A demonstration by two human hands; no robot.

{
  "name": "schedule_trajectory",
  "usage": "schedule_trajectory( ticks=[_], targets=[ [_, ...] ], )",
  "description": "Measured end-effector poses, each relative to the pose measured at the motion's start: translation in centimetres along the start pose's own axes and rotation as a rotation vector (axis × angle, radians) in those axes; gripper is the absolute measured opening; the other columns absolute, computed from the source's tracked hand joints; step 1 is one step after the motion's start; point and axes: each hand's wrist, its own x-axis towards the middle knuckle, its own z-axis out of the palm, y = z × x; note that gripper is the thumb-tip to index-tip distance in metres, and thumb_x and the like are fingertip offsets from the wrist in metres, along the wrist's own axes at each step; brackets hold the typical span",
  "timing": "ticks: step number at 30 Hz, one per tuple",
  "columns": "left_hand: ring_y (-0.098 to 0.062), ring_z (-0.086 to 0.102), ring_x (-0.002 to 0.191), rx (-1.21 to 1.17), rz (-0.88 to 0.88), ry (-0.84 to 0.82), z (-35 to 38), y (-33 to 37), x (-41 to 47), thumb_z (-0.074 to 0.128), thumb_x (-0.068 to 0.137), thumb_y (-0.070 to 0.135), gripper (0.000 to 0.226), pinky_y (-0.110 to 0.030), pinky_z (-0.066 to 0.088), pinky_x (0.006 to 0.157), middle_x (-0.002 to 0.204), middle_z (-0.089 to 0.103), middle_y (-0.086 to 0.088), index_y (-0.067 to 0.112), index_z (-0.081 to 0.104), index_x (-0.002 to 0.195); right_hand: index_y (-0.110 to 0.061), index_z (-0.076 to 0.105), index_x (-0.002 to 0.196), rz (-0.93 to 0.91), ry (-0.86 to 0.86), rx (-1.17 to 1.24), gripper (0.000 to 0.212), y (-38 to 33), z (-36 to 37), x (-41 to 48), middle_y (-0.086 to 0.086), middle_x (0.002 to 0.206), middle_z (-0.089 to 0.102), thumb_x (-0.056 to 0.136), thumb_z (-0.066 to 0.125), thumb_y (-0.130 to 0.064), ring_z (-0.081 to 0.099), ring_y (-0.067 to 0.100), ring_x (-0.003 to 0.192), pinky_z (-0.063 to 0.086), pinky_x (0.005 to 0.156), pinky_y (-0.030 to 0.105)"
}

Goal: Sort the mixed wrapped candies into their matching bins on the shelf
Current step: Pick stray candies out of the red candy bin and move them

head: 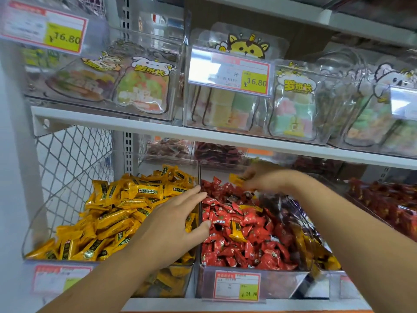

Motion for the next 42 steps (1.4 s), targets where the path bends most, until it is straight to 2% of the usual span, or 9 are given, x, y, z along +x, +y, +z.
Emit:
schedule_trajectory(
  ticks=[3,5,11,14,17,21,28,36,42],
  targets=[
    [0.007,0.012,0.141,0.008,-0.005,-0.004,-0.1,0.1,-0.1,0.044,0.09,0.059,0.062,-0.022,0.019,0.113,0.153,0.005,0.034,0.048,0.022,0.147,-0.025,0.06,0.124,0.042,-0.119,-0.114,0.033,0.6,1.8,-1.6,-0.001,0.117,0.062,0.092,0.059,-0.033,0.058,0.016,0.095,0.043,0.079,0.026],
    [0.007,0.013,0.141,0.021,-0.005,0.0,-0.1,0.2,-0.1,0.044,0.091,0.06,0.062,-0.023,0.02,0.113,0.153,0.005,0.033,0.047,0.021,0.147,-0.028,0.055,0.13,0.019,-0.068,-0.104,0.036,0.6,3.8,-1.6,-0.001,0.127,0.059,0.094,0.058,-0.027,0.056,0.017,0.105,0.037,0.078,0.02],
    [0.004,0.014,0.142,0.062,0.002,0.009,-0.2,0.5,-0.5,0.042,0.092,0.058,0.062,-0.023,0.019,0.114,0.155,0.008,0.028,0.043,0.022,0.149,-0.019,0.061,0.118,0.02,0.166,-0.005,0.032,1.1,5.1,-1.9,0.009,0.122,0.058,0.087,0.068,-0.02,0.058,0.023,0.102,0.035,0.073,0.02],
    [0.003,0.014,0.142,0.072,0.011,0.014,-0.2,0.6,-0.7,0.042,0.092,0.059,0.062,-0.024,0.019,0.114,0.156,0.009,0.027,0.043,0.022,0.149,-0.022,0.06,0.115,-0.009,0.309,0.234,0.027,0.0,3.5,-4.3,0.004,0.103,0.065,0.089,0.065,-0.023,0.061,0.019,0.085,0.041,0.066,0.025],
    [0.003,0.015,0.142,0.072,0.009,0.013,-0.2,0.5,-0.7,0.041,0.093,0.058,0.061,-0.024,0.02,0.114,0.156,0.009,0.027,0.043,0.022,0.149,-0.022,0.057,0.099,-0.053,0.114,0.419,0.015,-1.8,2.7,-7.0,0.001,0.084,0.068,0.087,0.066,-0.026,0.063,0.015,0.068,0.05,0.06,0.027],
    [0.004,0.014,0.142,0.083,0.012,0.01,-0.1,0.5,-0.7,0.039,0.092,0.062,0.062,-0.023,0.02,0.114,0.155,0.009,0.028,0.044,0.021,0.149,-0.017,0.04,0.118,-0.001,-0.166,0.124,0.031,-4.0,5.3,-7.6,0.006,0.09,0.062,0.095,0.055,-0.032,0.064,0.019,0.066,0.056,0.059,0.029],
    [0.002,0.01,0.144,0.163,0.021,-0.04,-0.7,0.0,-1.7,0.028,0.085,0.074,0.072,-0.027,0.015,0.117,0.157,0.008,0.025,0.046,0.013,0.15,-0.018,0.027,0.138,-0.023,-0.113,0.031,0.052,-4.6,7.2,-7.0,0.005,0.089,0.055,0.094,0.054,-0.029,0.056,0.021,0.078,0.043,0.061,0.032],
    [0.007,-0.001,0.143,0.276,0.014,-0.055,-2.4,-1.6,-3.6,0.021,0.085,0.074,0.072,-0.022,-0.003,0.114,0.156,0.007,0.026,0.043,0.016,0.15,-0.024,0.052,0.115,0.071,-0.155,0.609,0.031,-2.9,4.2,-7.9,0.01,0.09,0.065,0.091,0.052,-0.003,0.069,0.02,0.071,0.057,0.059,0.032],
    [0.0,-0.01,0.144,0.403,-0.054,-0.028,-4.4,-4.1,-3.0,0.004,0.087,0.068,0.068,-0.038,-0.009,0.119,0.157,-0.001,0.021,0.044,0.014,0.15,-0.024,0.057,0.115,-0.087,0.168,0.629,0.033,-6.2,2.7,-6.4,0.004,0.084,0.064,0.09,0.05,-0.004,0.057,0.009,0.061,0.046,0.051,0.019]
  ],
)
